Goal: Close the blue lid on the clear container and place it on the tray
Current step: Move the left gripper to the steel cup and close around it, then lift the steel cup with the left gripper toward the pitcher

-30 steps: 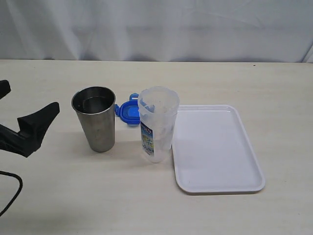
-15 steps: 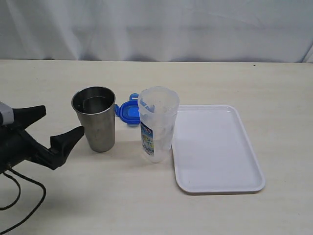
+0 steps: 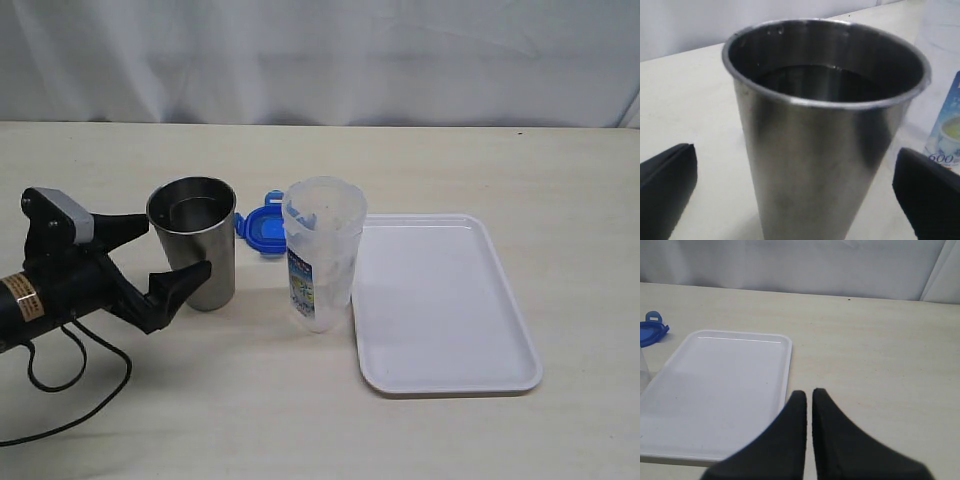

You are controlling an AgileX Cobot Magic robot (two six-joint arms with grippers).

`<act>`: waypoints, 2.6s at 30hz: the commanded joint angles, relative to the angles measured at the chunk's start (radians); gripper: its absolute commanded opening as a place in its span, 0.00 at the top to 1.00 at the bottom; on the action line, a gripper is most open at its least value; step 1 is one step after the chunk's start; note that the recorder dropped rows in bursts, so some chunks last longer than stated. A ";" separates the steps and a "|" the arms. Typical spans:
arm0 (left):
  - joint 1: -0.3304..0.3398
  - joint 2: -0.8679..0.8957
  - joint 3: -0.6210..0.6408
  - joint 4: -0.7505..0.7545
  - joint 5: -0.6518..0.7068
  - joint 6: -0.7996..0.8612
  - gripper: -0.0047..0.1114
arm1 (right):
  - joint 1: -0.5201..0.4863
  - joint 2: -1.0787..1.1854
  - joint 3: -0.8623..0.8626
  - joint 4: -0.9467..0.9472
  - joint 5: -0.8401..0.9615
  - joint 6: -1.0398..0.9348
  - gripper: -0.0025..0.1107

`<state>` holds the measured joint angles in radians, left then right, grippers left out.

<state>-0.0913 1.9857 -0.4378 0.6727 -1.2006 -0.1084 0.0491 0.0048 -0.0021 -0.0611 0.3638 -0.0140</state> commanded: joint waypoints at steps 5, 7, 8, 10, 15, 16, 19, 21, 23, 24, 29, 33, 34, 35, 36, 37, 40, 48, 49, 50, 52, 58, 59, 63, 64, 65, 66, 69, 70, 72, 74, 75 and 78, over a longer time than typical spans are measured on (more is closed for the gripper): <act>-0.040 0.052 -0.086 -0.002 -0.020 -0.007 0.05 | -0.004 -0.005 0.002 -0.001 -0.011 0.002 0.94; -0.047 0.075 -0.109 -0.002 -0.020 -0.024 0.05 | -0.004 -0.005 0.002 -0.001 -0.011 0.002 0.94; -0.049 0.081 -0.119 -0.004 -0.020 -0.028 0.05 | -0.004 -0.005 0.002 -0.001 -0.011 0.002 0.94; -0.049 0.094 -0.138 0.001 -0.020 -0.050 0.05 | -0.004 -0.005 0.002 -0.001 -0.011 0.002 0.94; -0.049 0.132 -0.176 -0.002 -0.020 -0.077 0.05 | -0.004 -0.005 0.002 -0.001 -0.011 0.002 0.94; -0.049 0.141 -0.186 0.001 -0.020 -0.089 0.05 | -0.004 -0.005 0.002 -0.001 -0.011 0.002 0.94; -0.049 0.152 -0.203 0.005 -0.020 -0.103 0.05 | -0.004 -0.005 0.002 -0.001 -0.011 0.002 0.94; -0.049 0.152 -0.205 0.002 -0.020 -0.103 0.05 | -0.004 -0.005 0.002 -0.001 -0.011 0.002 0.94; -0.049 0.152 -0.205 0.002 -0.020 -0.103 0.05 | -0.004 -0.005 0.002 -0.001 -0.011 0.002 0.94; -0.049 0.152 -0.205 0.002 -0.020 -0.103 0.05 | -0.004 -0.005 0.002 -0.001 -0.011 0.002 0.94; -0.049 0.152 -0.205 0.000 -0.020 -0.103 0.05 | -0.004 -0.005 0.002 -0.001 -0.011 0.002 0.94; -0.049 0.152 -0.205 0.000 -0.020 -0.103 0.06 | -0.004 -0.005 0.002 -0.001 -0.011 0.002 0.94; -0.049 0.152 -0.205 0.002 -0.020 -0.103 0.06 | -0.004 -0.005 0.002 -0.001 -0.011 0.002 0.94; -0.049 0.152 -0.205 0.004 -0.020 -0.103 0.06 | -0.004 -0.005 0.002 -0.001 -0.011 0.002 0.94; -0.049 0.152 -0.205 0.004 -0.020 -0.103 0.06 | -0.004 -0.005 0.002 -0.001 -0.011 0.002 0.94; -0.049 0.152 -0.205 0.004 -0.020 -0.103 0.06 | -0.004 -0.005 0.002 -0.001 -0.011 0.002 0.94; -0.049 0.152 -0.205 0.006 -0.020 -0.103 0.06 | -0.004 -0.005 0.002 -0.001 -0.011 0.002 0.94; -0.049 0.152 -0.205 0.006 -0.020 -0.103 0.16 | -0.004 -0.005 0.002 -0.001 -0.011 0.002 0.94; -0.049 0.152 -0.205 0.008 -0.020 -0.103 0.28 | -0.004 -0.005 0.002 -0.001 -0.011 0.002 0.94; -0.049 0.152 -0.205 0.017 -0.020 -0.103 0.35 | -0.004 -0.005 0.002 -0.001 -0.011 0.002 0.94; -0.049 0.152 -0.205 0.052 -0.020 -0.103 0.49 | -0.004 -0.005 0.002 -0.001 -0.011 0.002 0.94; -0.049 0.152 -0.205 0.048 -0.020 -0.103 0.75 | -0.004 -0.005 0.002 -0.001 -0.011 0.002 0.94; -0.049 0.152 -0.205 0.048 -0.020 -0.103 0.79 | -0.004 -0.005 0.002 -0.001 -0.011 0.002 0.94; -0.049 0.152 -0.205 0.052 -0.020 -0.106 0.89 | -0.004 -0.005 0.002 -0.001 -0.011 0.002 0.94; -0.049 0.152 -0.205 0.052 -0.020 -0.106 0.94 | -0.004 -0.005 0.002 -0.001 -0.011 0.002 0.94; -0.049 0.152 -0.205 0.053 -0.020 -0.106 0.96 | -0.004 -0.005 0.002 -0.001 -0.011 0.002 0.94; -0.049 0.152 -0.205 0.053 -0.020 -0.106 0.96 | -0.004 -0.005 0.002 -0.001 -0.011 0.002 0.94; -0.049 0.150 -0.205 0.052 -0.020 -0.106 0.96 | -0.004 -0.005 0.002 -0.001 -0.011 0.002 0.94; -0.049 0.146 -0.205 0.052 -0.020 -0.106 0.96 | -0.004 -0.005 0.002 -0.001 -0.011 0.002 0.94; -0.049 0.134 -0.205 0.052 -0.020 -0.106 0.96 | -0.004 -0.005 0.002 -0.001 -0.011 0.002 0.94; -0.049 0.113 -0.205 0.052 -0.020 -0.106 0.96 | -0.004 -0.005 0.002 -0.001 -0.011 0.002 0.94; -0.049 0.104 -0.205 0.052 -0.020 -0.106 0.96 | -0.004 -0.005 0.002 -0.001 -0.011 0.002 0.94; -0.049 0.074 -0.205 0.052 -0.020 -0.106 0.96 | -0.004 -0.005 0.002 -0.001 -0.011 0.002 0.94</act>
<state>-0.1397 2.1017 -0.6384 0.7261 -1.1619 -0.2080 0.0491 0.0048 -0.0021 -0.0611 0.3638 -0.0140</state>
